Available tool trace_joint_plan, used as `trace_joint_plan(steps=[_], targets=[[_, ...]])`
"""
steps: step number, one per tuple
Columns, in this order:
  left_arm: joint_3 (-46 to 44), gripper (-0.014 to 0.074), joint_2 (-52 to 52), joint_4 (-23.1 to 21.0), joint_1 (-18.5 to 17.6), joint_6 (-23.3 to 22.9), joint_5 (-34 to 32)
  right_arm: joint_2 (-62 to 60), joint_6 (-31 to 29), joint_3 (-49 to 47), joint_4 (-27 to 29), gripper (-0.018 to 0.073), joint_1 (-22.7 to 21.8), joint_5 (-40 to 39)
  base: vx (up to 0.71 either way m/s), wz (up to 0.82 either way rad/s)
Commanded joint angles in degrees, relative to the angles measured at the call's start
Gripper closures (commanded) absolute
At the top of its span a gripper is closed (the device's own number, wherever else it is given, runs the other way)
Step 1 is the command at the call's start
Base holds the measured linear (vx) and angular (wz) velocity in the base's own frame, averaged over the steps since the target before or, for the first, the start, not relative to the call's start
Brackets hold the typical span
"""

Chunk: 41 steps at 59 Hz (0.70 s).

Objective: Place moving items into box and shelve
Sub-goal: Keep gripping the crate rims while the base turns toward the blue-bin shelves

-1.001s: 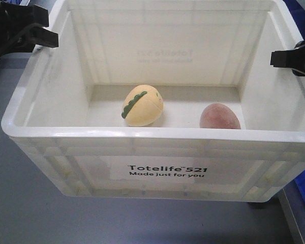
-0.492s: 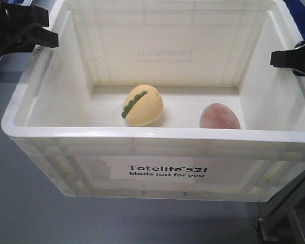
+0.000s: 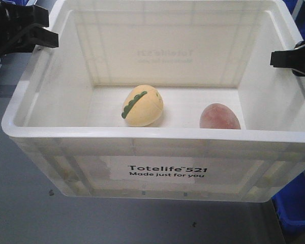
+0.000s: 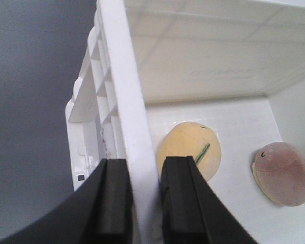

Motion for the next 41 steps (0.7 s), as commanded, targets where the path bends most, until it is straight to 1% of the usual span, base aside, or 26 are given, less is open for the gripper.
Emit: trace_joint_plan(steps=[1,41], targets=[[-2.2,0.0603,-2.3,-4.7,-0.5,0.8,-6.2,-1.4,-0.2,-2.6,2.6,0.0565,-0.1,-7.6,0.32,0.02],[-2.2,0.0603,-2.3,-4.7,-0.5,0.8,-6.3,-1.4,-0.2,-2.6,2.6,0.0565,-0.1,-7.6,0.29,0.06]])
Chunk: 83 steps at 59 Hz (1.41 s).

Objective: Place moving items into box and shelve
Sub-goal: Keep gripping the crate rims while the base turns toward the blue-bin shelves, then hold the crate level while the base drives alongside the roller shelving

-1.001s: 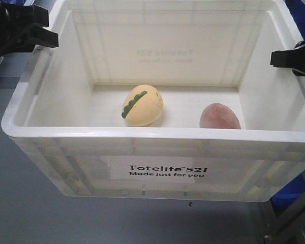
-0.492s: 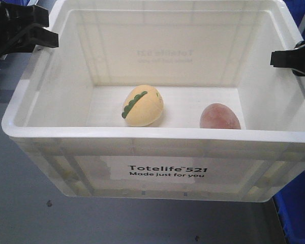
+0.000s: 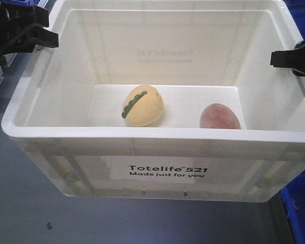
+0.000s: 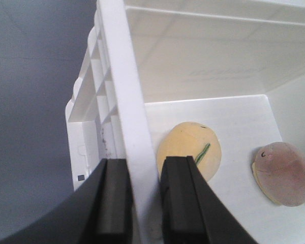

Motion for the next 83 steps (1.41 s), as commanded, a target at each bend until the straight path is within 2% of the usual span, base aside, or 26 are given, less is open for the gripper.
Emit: trace_joint_plan(steps=[1,43,83], targets=[[-2.2,0.0603,-2.3,-4.7,-0.5,0.8,-6.3,-1.4,-0.2,-2.6,2.6,0.0565,-0.1,-7.6,0.26,0.13],[-2.2,0.0603,-2.3,-4.7,-0.5,0.8,-6.3,-1.4,-0.2,-2.6,2.6,0.0565,-0.1,-7.6,0.25,0.16],[-2.2,0.0603,-2.3,-4.7,-0.5,0.8,-6.3,-1.4,-0.2,-2.6,2.6,0.0565,-0.1,-7.6,0.18,0.31]])
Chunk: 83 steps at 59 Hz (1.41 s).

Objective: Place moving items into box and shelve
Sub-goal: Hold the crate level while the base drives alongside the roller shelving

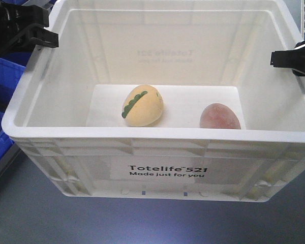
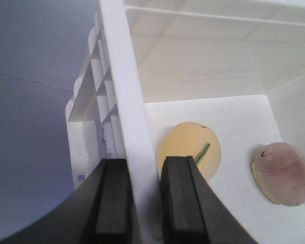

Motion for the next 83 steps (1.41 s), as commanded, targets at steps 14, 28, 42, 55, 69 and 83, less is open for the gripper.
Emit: trace_joint_plan(steps=[14,28,42,55,69,83], targets=[[-2.2,0.0603,-2.3,-4.7,-0.5,0.8,-6.3,-1.4,-0.2,-2.6,2.6,0.0565,-0.1,-7.6,0.14,0.36],[-2.2,0.0603,-2.3,-4.7,-0.5,0.8,-6.3,-1.4,-0.2,-2.6,2.6,0.0565,-0.1,-7.6,0.12,0.38],[-2.2,0.0603,-2.3,-4.7,-0.5,0.8,-6.3,-1.4,-0.2,-2.6,2.6,0.0565,-0.1,-7.6,0.11,0.39],[-2.2,0.0603,-2.3,-4.7,-0.5,0.8,-6.3,-1.4,-0.2,-2.6,2.6,0.0565,-0.1,-7.6,0.10,0.39],[-2.2,0.0603,-2.3,-4.7,-0.5,0.8,-6.3,-1.4,-0.2,-2.6,2.6,0.0565,-0.1,-7.6,0.10,0.38],[-2.2,0.0603,-2.3,-4.7,-0.5,0.8,-6.3,-1.4,-0.2,-2.6,2.6,0.0565,-0.1,-7.6,0.10,0.38]])
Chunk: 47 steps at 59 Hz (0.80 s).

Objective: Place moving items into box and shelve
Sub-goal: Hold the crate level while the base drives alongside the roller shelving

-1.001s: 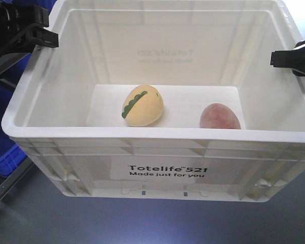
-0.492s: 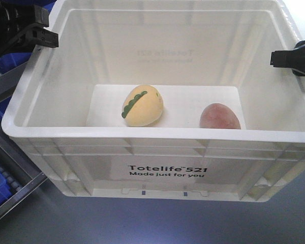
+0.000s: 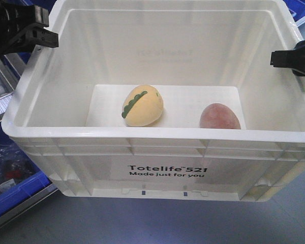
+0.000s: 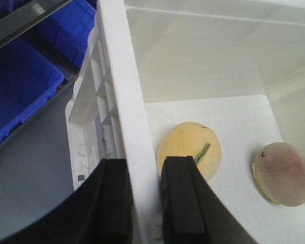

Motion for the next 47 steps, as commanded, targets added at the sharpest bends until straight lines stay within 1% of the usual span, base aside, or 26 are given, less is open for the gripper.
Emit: trace_joint_plan(steps=[1,47], targets=[[-2.2,0.0603,-2.3,-4.7,-0.5,0.8,-6.3,-1.4,-0.2,-2.6,2.6,0.0565,-0.1,-7.6,0.10,0.38],[-2.2,0.0603,-2.3,-4.7,-0.5,0.8,-6.3,-1.4,-0.2,-2.6,2.6,0.0565,-0.1,-7.6,0.09,0.36]])
